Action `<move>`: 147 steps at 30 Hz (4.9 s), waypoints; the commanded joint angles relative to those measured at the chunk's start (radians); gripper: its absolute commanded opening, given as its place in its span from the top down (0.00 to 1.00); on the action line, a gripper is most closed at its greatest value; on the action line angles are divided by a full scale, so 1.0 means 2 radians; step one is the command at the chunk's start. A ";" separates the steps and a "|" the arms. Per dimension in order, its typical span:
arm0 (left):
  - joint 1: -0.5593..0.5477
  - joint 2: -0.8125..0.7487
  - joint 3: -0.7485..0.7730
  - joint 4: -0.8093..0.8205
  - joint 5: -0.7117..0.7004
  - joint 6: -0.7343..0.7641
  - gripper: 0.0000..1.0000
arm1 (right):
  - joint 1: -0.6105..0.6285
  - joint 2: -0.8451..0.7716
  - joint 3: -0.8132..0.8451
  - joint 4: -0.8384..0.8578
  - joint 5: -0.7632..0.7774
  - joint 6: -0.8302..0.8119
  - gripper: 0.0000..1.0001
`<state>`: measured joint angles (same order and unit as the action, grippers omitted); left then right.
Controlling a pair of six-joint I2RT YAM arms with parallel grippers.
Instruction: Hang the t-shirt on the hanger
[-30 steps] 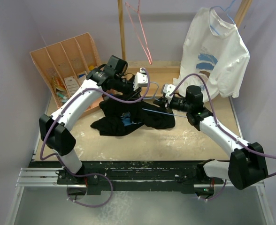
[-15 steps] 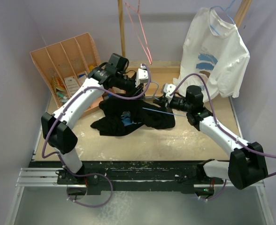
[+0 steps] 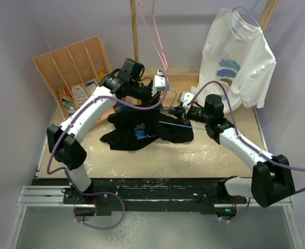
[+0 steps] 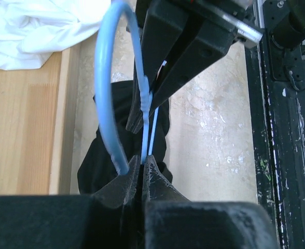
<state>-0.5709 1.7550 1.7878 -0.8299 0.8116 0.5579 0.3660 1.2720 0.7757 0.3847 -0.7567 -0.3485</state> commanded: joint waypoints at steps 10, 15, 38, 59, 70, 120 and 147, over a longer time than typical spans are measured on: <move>-0.006 -0.001 0.026 0.038 0.025 -0.025 1.00 | 0.003 0.001 -0.011 0.034 -0.016 0.006 1.00; -0.015 0.004 0.030 0.065 0.032 -0.048 1.00 | 0.003 0.009 -0.015 0.058 -0.022 0.023 1.00; -0.059 0.016 -0.005 0.111 0.025 -0.070 1.00 | 0.006 0.005 -0.023 0.093 -0.025 0.048 1.00; -0.068 -0.014 -0.067 0.104 -0.003 -0.047 0.71 | 0.008 -0.019 -0.033 0.114 -0.026 0.054 1.00; -0.059 -0.043 -0.054 0.110 -0.037 -0.044 0.35 | 0.008 -0.011 -0.035 0.131 -0.027 0.060 1.00; -0.005 0.012 0.039 -0.016 0.066 0.031 1.00 | 0.008 0.010 -0.036 0.146 -0.031 0.069 1.00; -0.020 0.030 0.007 0.010 0.040 0.036 0.78 | 0.008 0.010 -0.041 0.172 -0.042 0.077 1.00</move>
<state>-0.6090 1.8160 1.8019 -0.8162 0.8772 0.5964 0.3748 1.2987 0.6849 0.6308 -0.8062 -0.2081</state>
